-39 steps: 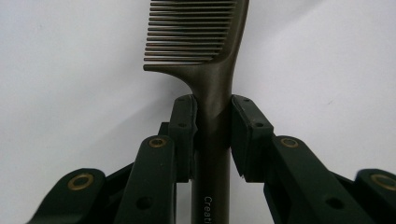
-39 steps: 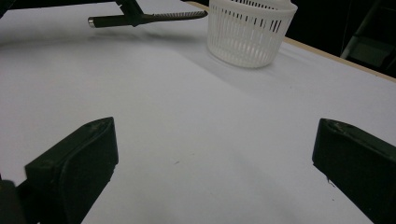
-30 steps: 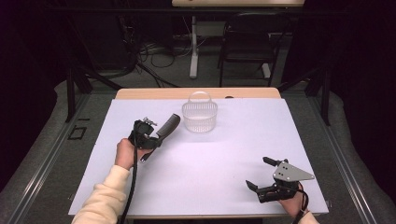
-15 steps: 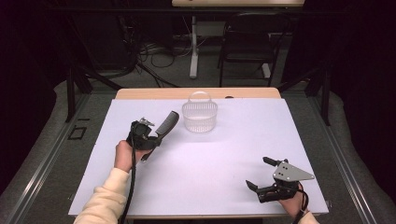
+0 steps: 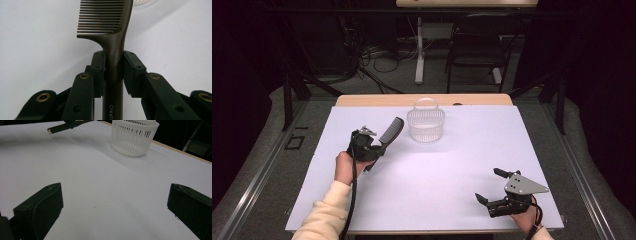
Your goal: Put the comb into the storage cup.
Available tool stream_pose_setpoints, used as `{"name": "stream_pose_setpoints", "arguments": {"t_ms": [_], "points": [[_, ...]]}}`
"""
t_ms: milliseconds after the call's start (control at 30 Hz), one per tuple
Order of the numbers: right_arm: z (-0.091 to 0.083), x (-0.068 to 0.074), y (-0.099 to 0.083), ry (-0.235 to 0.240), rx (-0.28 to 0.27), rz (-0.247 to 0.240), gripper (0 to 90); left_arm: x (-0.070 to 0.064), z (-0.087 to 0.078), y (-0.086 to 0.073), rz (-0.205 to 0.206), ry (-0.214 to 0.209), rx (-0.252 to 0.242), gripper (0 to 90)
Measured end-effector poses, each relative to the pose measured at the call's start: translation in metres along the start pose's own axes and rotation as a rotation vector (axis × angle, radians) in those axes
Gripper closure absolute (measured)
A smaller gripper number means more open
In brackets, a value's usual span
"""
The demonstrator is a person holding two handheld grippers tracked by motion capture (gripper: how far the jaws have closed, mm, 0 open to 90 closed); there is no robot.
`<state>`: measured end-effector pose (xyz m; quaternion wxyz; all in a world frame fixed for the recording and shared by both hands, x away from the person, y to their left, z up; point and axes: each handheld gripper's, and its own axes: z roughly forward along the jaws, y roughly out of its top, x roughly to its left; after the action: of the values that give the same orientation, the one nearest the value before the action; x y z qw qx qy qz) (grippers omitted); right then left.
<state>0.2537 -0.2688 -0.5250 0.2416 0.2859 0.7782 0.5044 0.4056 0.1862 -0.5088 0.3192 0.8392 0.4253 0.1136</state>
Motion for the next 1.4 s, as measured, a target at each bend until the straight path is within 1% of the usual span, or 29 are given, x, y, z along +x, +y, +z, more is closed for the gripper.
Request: {"name": "stream_pose_setpoints", "arguments": {"t_ms": [233,500,600,633,767,900,1333,1400], "points": [[0.0002,-0.0001,-0.0001,0.001,0.001,-0.004,0.0,0.001,-0.0021,-0.0006,-0.003,-0.002,-0.015,71.4],[0.0,0.0001,-0.0001,0.003,0.004,-0.005,0.0,0.0006,-0.0037,-0.0007,0.008,-0.005,-0.039,71.4],[0.0003,0.0,-0.0002,0.004,0.002,-0.006,0.0,0.0001,-0.0038,-0.0009,0.005,-0.006,-0.048,71.4],[0.0004,0.0,-0.0002,0.004,0.002,-0.006,0.0,0.0005,-0.0049,-0.0005,0.01,-0.006,-0.041,71.5],[0.0007,-0.0001,-0.0004,0.007,0.008,-0.007,0.0,0.0005,-0.0051,-0.0007,0.009,0.006,-0.059,71.4],[0.0009,0.0002,-0.0006,0.009,0.01,0.0,0.0,0.0006,-0.0065,0.0,0.012,0.009,-0.07,71.4],[0.001,0.0003,-0.0006,0.008,0.01,-0.001,0.0,0.0002,-0.0099,0.0022,0.012,0.019,-0.11,71.5],[0.0011,0.0003,-0.0005,0.008,0.01,-0.001,0.0,0.0002,-0.0104,0.0025,0.014,0.017,-0.108,71.4]]}}
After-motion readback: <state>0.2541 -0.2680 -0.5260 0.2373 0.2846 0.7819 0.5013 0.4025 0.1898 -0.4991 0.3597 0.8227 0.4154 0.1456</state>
